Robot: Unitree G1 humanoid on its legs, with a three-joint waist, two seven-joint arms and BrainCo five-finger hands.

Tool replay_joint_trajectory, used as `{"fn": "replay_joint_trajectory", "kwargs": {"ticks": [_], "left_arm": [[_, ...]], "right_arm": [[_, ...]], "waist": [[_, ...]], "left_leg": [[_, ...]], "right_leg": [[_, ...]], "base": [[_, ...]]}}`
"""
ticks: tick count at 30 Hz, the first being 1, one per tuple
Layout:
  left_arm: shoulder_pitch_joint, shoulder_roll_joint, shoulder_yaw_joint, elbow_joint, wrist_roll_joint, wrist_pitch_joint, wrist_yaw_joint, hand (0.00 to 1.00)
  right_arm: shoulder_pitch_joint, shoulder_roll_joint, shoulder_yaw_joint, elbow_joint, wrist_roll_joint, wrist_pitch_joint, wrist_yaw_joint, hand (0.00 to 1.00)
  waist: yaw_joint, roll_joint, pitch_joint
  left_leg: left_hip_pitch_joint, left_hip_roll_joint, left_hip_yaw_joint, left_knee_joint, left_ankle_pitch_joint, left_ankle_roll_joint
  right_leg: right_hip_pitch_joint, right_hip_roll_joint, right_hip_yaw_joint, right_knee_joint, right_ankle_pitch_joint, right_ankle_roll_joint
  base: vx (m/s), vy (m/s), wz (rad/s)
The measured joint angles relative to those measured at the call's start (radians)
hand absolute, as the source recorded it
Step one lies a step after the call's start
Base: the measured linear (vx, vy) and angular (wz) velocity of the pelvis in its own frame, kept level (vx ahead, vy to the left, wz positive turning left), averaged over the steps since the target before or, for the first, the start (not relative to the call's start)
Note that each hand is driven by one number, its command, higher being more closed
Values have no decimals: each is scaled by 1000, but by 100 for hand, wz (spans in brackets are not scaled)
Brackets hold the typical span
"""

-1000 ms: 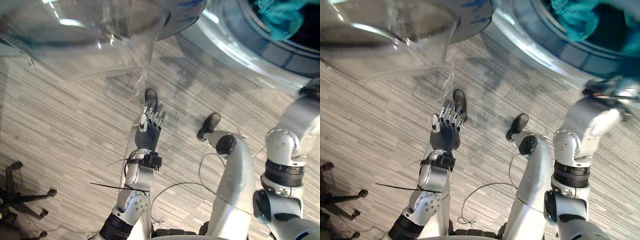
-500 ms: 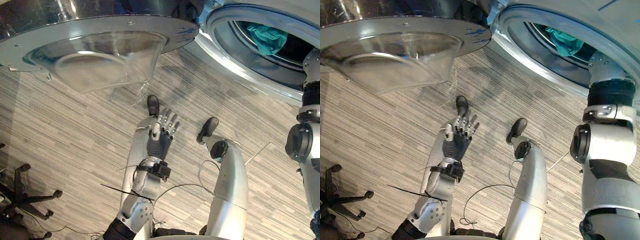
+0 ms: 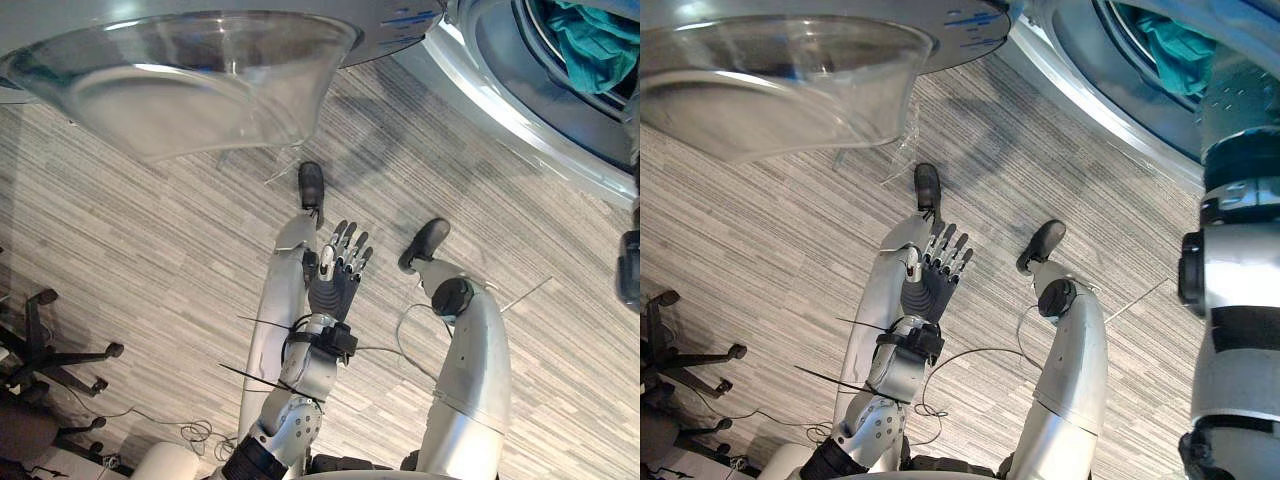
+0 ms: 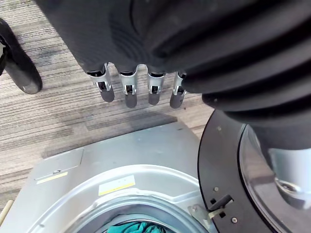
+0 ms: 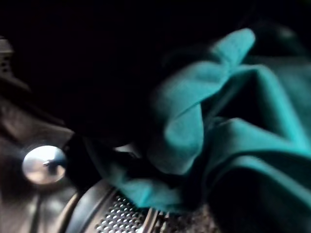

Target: Pick up the laundry basket with both hands and put the clothes into the washing machine.

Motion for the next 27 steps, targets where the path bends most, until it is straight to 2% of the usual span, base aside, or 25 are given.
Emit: {"fn": "replay_joint_trajectory", "kwargs": {"ticks": [2,3,4,5,6,7,8,9,10,12,14,16,18,19,20,22,24,27], "left_arm": [[-2,-4,8,-13,0,0,13,0],[3,-7,19,-20,0,1,14,0],[19,-5,33,-39,3,-1,14,0],[37,-5,39,-57,4,-8,14,0],[76,1,53,-89,6,-17,12,0],[92,10,57,-97,13,-22,12,0],[121,47,57,-113,22,-39,2,0],[127,75,52,-115,22,-48,-10,0],[126,92,48,-116,22,-49,-13,0],[124,146,38,-115,21,-54,-36,0],[124,183,33,-115,21,-52,-55,0],[125,224,35,-114,1,-46,-77,0],[130,267,35,-114,-18,-40,-97,0],[138,289,35,-114,-17,-38,-98,0],[140,300,36,-113,-17,-36,-99,0],[141,303,41,-111,-15,-30,-105,0],[140,292,44,-107,-7,-25,-106,0],[140,269,43,-103,10,-16,-110,0]], "right_arm": [[-16,0,-38,-101,-11,-31,-48,0],[-16,0,-72,-225,-15,-66,-86,0],[-17,-2,-104,-306,-193,-85,-174,0],[-17,-5,-114,-314,-299,-91,-238,0],[-11,-5,-126,-324,-513,-65,-371,0],[-4,-5,-128,-332,-639,-32,-427,0],[35,-6,-134,-337,-870,33,-463,0],[84,-6,-127,-337,-938,48,-457,0],[125,-6,-109,-333,-953,53,-437,0],[244,-8,11,-303,-965,99,-275,0],[297,-44,153,-269,-983,135,-104,0],[327,-86,278,-191,-1026,146,58,0],[330,-100,359,-110,-1114,180,148,0],[337,-100,392,-69,-1170,193,184,0],[344,-101,405,-55,-1202,201,198,0],[356,-119,466,-42,-1392,222,233,0],[358,-119,461,-49,-1472,228,241,0],[472,-117,369,-122,-1441,228,230,0]], "waist": [[0,0,3],[1,-1,3],[3,1,5],[3,0,5],[-4,-4,8],[-5,-4,8],[-6,-4,8],[-7,-4,8],[-9,-4,8],[-30,-4,9],[-33,-4,8],[-33,-4,8],[-31,-5,8],[-29,-5,8],[-30,-4,8],[-32,-4,8],[-36,-4,7],[-38,-5,5]], "left_leg": [[-12,6,1,5,0,0],[-14,6,4,5,0,0],[-18,6,9,5,0,0],[-23,6,9,5,0,0],[-25,4,8,5,0,0],[-23,0,9,5,0,0],[-17,-5,13,9,0,0],[-11,-5,14,13,0,0],[-4,-6,17,13,0,0],[18,-9,25,8,-2,2],[33,-3,42,-20,-11,6],[48,5,68,-71,-2,-7],[59,5,77,-103,17,-12],[66,5,78,-115,53,6],[66,5,79,-113,54,6],[72,6,79,-111,62,18],[82,6,80,-108,63,22],[111,8,81,-107,58,26]], "right_leg": [[-10,7,1,-2,10,-5],[-17,7,6,0,12,-6],[-28,5,12,1,13,-7],[-33,4,12,2,13,-7],[-34,0,9,6,12,-7],[-34,-5,9,11,12,-7],[-30,-14,10,17,12,-6],[-20,-16,10,17,12,-6],[-13,-19,9,19,11,-4],[12,-27,11,24,0,12],[15,-29,13,12,-10,28],[18,-29,6,-20,-8,32],[21,-29,0,-43,-3,39],[25,-29,-4,-50,19,36],[26,-29,-4,-50,28,39],[35,-28,-7,-52,40,20],[46,-28,-6,-52,41,19],[75,-26,-5,-53,39,19]], "base": [[-45,6,-22],[-40,-4,-4],[0,0,0],[-27,-13,3],[-9,-10,7],[-12,-11,15],[-13,-6,13],[-18,-2,12],[-21,4,13],[-40,6,11],[-64,0,0],[-64,0,5],[-34,3,1],[-22,1,-3],[0,0,0],[-6,-8,2],[0,0,0],[-11,-7,0]]}}
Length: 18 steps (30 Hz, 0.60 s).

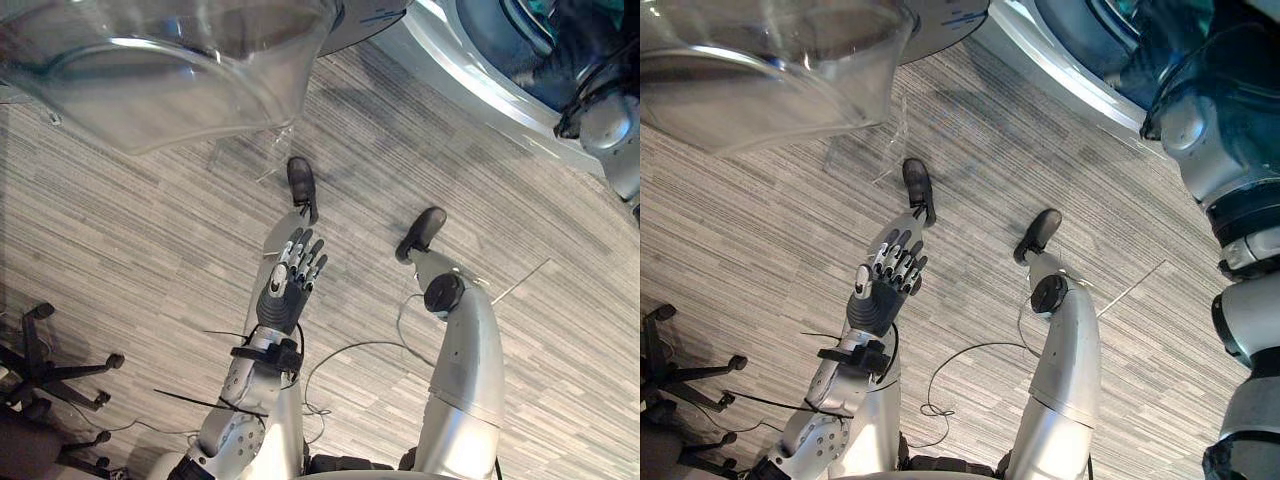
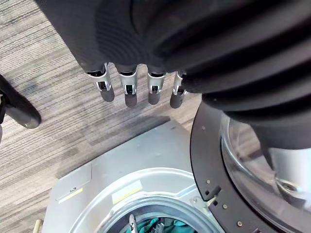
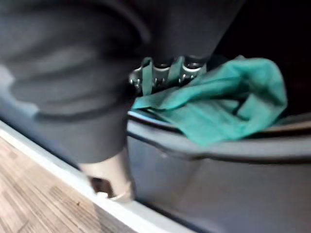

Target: Pick up the laundry basket with both hands and put the clothes into the washing machine.

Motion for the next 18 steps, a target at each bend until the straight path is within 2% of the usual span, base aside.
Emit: {"fn": "replay_joint_trajectory", "kwargs": {"ticks": [2,4,5,7,8,9,11,13,14,16,17,18], "left_arm": [[-1,-9,1,7,10,2,-2,0],[-13,-12,1,33,12,7,-2,0],[-28,-12,2,59,12,9,-2,0],[-47,-13,2,90,12,11,-2,0],[-57,-13,2,111,12,10,-3,0],[-64,-16,4,130,12,11,-5,0],[-67,-24,13,161,12,12,-8,0],[-80,-45,28,237,18,25,-22,0],[-83,-50,30,255,27,30,-31,0],[-107,-70,32,324,79,51,-55,0],[-110,-76,35,336,90,53,-57,0],[-111,-91,56,371,104,56,-70,0]], "right_arm": [[130,7,-100,-115,42,4,-5,0],[330,65,-264,-290,159,-18,-26,0],[443,131,-351,-364,222,-33,-36,0],[583,232,-439,-427,299,-59,-50,0],[684,318,-486,-451,361,-79,-48,0],[763,414,-523,-454,409,-94,-43,0],[858,545,-568,-454,466,-103,-36,0],[999,730,-597,-428,558,-105,10,0],[1031,766,-596,-414,579,-105,25,0],[1145,883,-604,-319,620,-105,64,0],[1170,903,-610,-281,621,-104,71,0],[1219,945,-640,-188,628,-104,87,0]], "waist": [[-9,0,-1],[-28,-6,-4],[-42,-6,-4],[-46,-7,-4],[-46,-8,-5],[-48,-9,-5],[-50,-10,-6],[-59,-26,-21],[-64,-31,-27],[-72,-46,-37],[-73,-50,-46],[-74,-51,-81]], "left_leg": [[9,3,0,8,-3,4],[13,4,0,28,-21,4],[24,4,2,36,-29,4],[52,3,6,34,-36,0],[84,2,15,29,-43,7],[120,0,24,19,-43,7],[173,-4,30,-1,-42,6],[271,-16,45,-56,-34,-5],[294,-15,49,-64,-33,-6],[418,-16,59,-86,-40,-10],[448,-16,62,-95,-42,-13],[500,-16,66,-118,-45,-17]], "right_leg": [[12,2,1,0,-1,0],[17,2,8,11,-8,2],[28,-1,11,18,-12,4],[53,-1,18,18,-16,3],[76,-2,28,19,-23,0],[105,-3,35,16,-26,2],[149,-2,39,4,-26,2],[226,-1,50,-28,-26,2],[247,0,51,-36,-26,3],[367,5,54,-67,-25,6],[397,9,54,-81,-23,8],[452,20,54,-116,-20,13]], "base": [[-37,-12,-4],[-48,-3,-4],[-48,-3,0],[-53,-8,0],[-65,-23,0],[-53,-28,2],[-58,-43,4],[-45,-68,6],[-22,-73,-1],[-7,-77,-7],[16,-79,-13],[53,-84,-18]]}}
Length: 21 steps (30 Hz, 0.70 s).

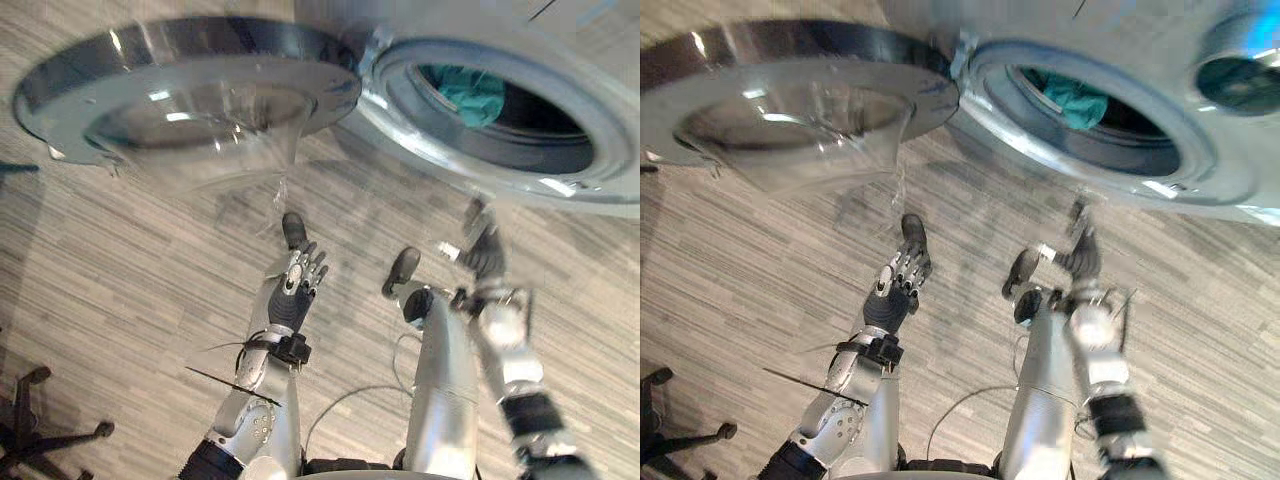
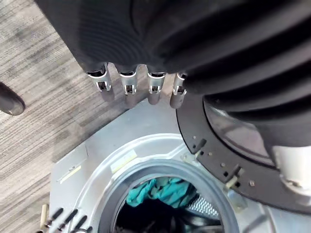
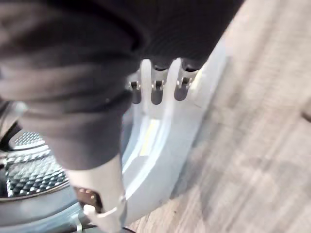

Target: Pick up the laundry basket with both hands and put the clothes into the washing machine.

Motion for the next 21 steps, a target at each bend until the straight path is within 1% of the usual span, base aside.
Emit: {"fn": "replay_joint_trajectory", "kwargs": {"ticks": [2,3,4,5,6,7,8,10,11,14,15,17,18,19,21], "left_arm": [[-1,-31,40,46,24,2,-8,0],[4,-42,67,86,34,4,-17,0],[12,-46,95,121,51,15,-28,0],[14,-53,110,141,59,20,-29,0],[26,-62,145,175,71,28,-30,0],[35,-66,170,187,84,32,-30,0],[48,-76,229,228,106,40,-29,0],[55,-80,262,268,133,45,-24,0],[71,-93,299,306,158,57,-20,0],[91,-114,327,337,183,66,-19,0],[105,-125,327,355,188,67,-14,0],[113,-138,327,378,195,68,-1,0],[123,-142,325,385,195,72,-1,0],[129,-141,325,397,195,73,-1,0],[138,-141,322,405,195,76,-1,0]], "right_arm": [[35,40,-74,89,36,-4,12,0],[50,46,-128,171,54,-3,24,0],[70,50,-171,253,68,17,25,0],[87,49,-190,290,70,25,25,0],[127,53,-227,347,75,43,24,0],[142,59,-248,365,78,58,23,0],[185,60,-291,399,78,79,18,0],[219,71,-318,419,78,92,16,0],[239,85,-337,419,94,104,15,0],[236,86,-353,416,126,104,15,0],[224,87,-360,415,135,103,19,0],[203,88,-366,416,144,103,19,0],[179,88,-371,423,145,103,19,0],[153,86,-371,438,144,102,19,0],[101,80,-369,466,143,102,19,0]], "waist": [[-2,-11,-20],[-13,-15,-53],[-22,-21,-81],[-22,-23,-92],[-22,-31,-121],[-23,-36,-138],[-25,-35,-174],[-26,-33,-202],[-29,-31,-245],[-35,-15,-277],[-36,-8,-297],[-39,-1,-308],[-43,4,-311],[-44,4,-314],[-41,6,-313]], "left_leg": [[121,-1,20,-56,-1,-2],[197,-1,28,-89,0,-2],[273,-1,40,-119,-3,-6],[315,-1,45,-134,-4,-7],[386,0,67,-160,-11,-17],[417,0,76,-173,-13,-21],[484,3,95,-199,-19,-28],[545,7,118,-234,-19,-30],[612,5,145,-291,-17,-38],[694,3,162,-363,-8,-52],[739,1,167,-403,-4,-58],[769,0,162,-427,-1,-62],[780,-2,144,-432,-1,-62],[782,-7,123,-435,-1,-62],[776,-15,87,-429,1,-66]], "right_leg": [[111,16,6,-65,4,6],[187,26,6,-111,5,8],[263,35,12,-151,8,12],[302,42,16,-170,12,17],[365,53,23,-206,22,19],[391,55,28,-221,28,18],[453,67,36,-266,43,25],[506,83,49,-313,57,24],[550,95,64,-368,70,30],[620,116,81,-444,79,36],[664,126,89,-493,99,35],[700,137,91,-533,110,41],[727,146,91,-559,114,43],[744,155,94,-583,128,34],[760,159,91,-593,142,33]], "base": [[73,-79,-24],[136,-66,-21],[124,-47,-17],[182,-69,-20],[118,-44,-25],[179,-56,-40],[124,-22,-37],[136,-13,-45],[127,-7,-50],[95,-7,-34],[66,-4,-22],[87,-10,-6],[106,-3,12],[89,6,17],[104,-6,22]]}}
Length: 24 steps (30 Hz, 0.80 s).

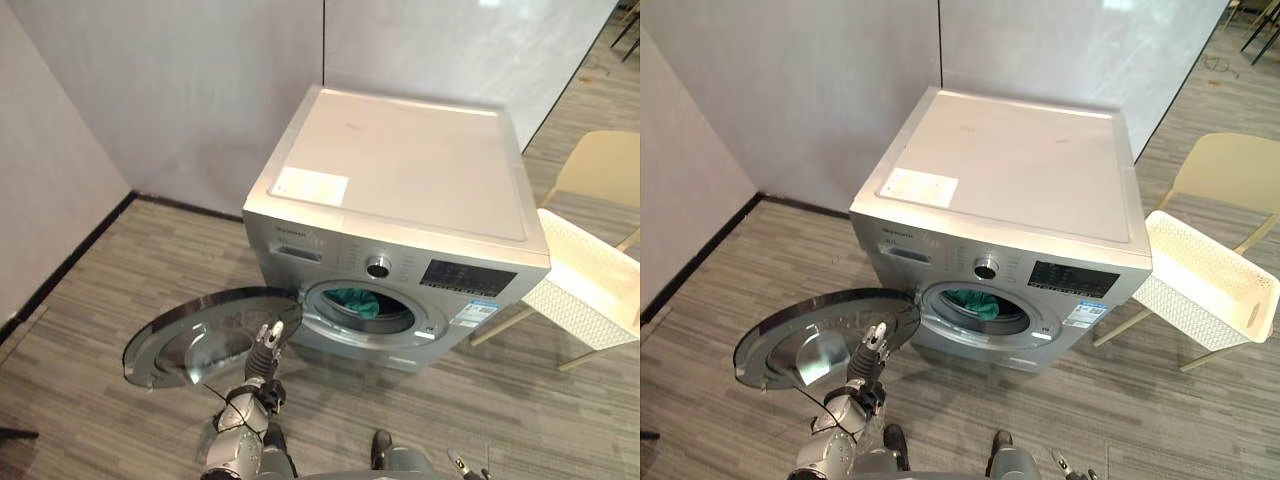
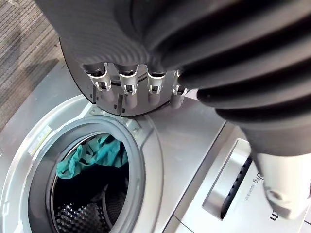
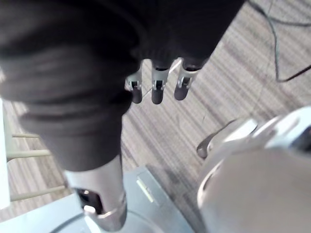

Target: Pick up the laundry basket with both hands and put the clothes into the washing machine.

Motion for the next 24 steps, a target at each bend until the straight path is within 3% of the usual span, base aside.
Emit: {"fn": "replay_joint_trajectory", "kwargs": {"ticks": [3,4,5,6,7,9,10,12,13,14,15,16,19,21,24], "left_arm": [[12,5,-39,-8,0,5,0,0],[-3,22,-61,-12,-1,7,-1,0],[-12,27,-67,-21,-1,8,-1,0],[-8,25,-66,-24,-2,8,-1,0],[-6,25,-77,-24,-2,8,-1,0],[-9,15,-91,-39,-2,10,-5,0],[-23,8,-94,-48,-2,10,-6,0],[-39,9,-95,-55,-2,10,-5,0],[-54,20,-95,-59,-1,10,-2,0],[-66,60,-105,-82,-1,7,-2,0],[-64,72,-108,-87,-1,7,-1,0],[-61,114,-124,-93,-2,6,-2,0],[-59,162,-122,-143,-7,1,-3,0],[-57,182,-116,-164,-12,-10,-7,0],[-27,189,-99,-212,-11,-9,-18,0]], "right_arm": [[-65,-20,30,19,-5,1,0,0],[-91,-25,28,25,-9,1,1,0],[-113,-30,27,30,-13,0,0,0],[-130,-38,30,35,-13,0,0,0],[-138,-51,40,34,-13,-3,1,0],[-138,-67,53,27,-15,-6,3,0],[-139,-86,69,29,-17,-2,3,0],[-139,-99,70,38,-18,0,2,0],[-138,-103,69,44,-17,2,2,0],[-147,-67,70,78,-14,12,1,0],[-146,-58,70,80,-13,16,1,0],[-136,-32,72,81,-2,18,-1,0],[-141,-11,87,81,33,16,-4,0],[-156,-7,89,75,44,13,-4,0],[-120,12,116,54,42,15,0,0]], "waist": [[7,24,0],[9,28,5],[16,22,17],[25,21,25],[23,20,27],[12,27,23],[-5,46,11],[-13,65,-1],[-16,77,-6],[-16,21,8],[-12,27,16],[-11,4,8],[-7,-31,-9],[3,-26,-4],[19,-28,-2]], "left_leg": [[-72,16,-73,94,9,-16],[-83,17,-122,82,25,-41],[-110,26,-144,199,-52,-28],[-142,44,-152,396,-138,16],[-142,56,-156,531,-180,12],[-109,94,-176,644,-202,13],[-82,135,-224,619,-208,5],[-56,128,-264,502,-281,-102],[-37,114,-260,398,-333,-104],[-37,61,-239,339,-325,-78],[-40,48,-240,333,-321,-72],[-78,15,-245,340,-317,-64],[-171,-45,-241,347,-300,-26],[-218,-67,-229,344,-279,-5],[-213,-58,-210,384,-291,3]], "right_leg": [[-23,15,-24,47,13,-31],[-19,21,-43,39,16,-43],[-15,6,-61,45,8,-56],[-10,7,-64,62,6,-58],[8,3,-64,61,6,-59],[25,-1,-68,42,11,-50],[18,6,-82,29,26,-29],[-18,1,-89,22,50,-5],[-37,-7,-89,-1,84,15],[-51,-41,-87,-52,135,27],[-54,-47,-86,-62,148,25],[-67,-72,-84,-84,174,32],[-142,-122,-67,-98,182,41],[-188,-129,-27,-131,183,34],[-164,-122,-23,-130,226,-39]], "base": [[106,-41,34],[39,-17,55],[-3,7,37],[-18,25,11],[-53,60,-1],[-64,93,10],[-99,205,28],[-114,298,23],[-123,313,18],[-129,282,15],[-172,239,16],[-173,171,13],[-187,168,22],[-82,99,-4],[-27,59,-4]]}}
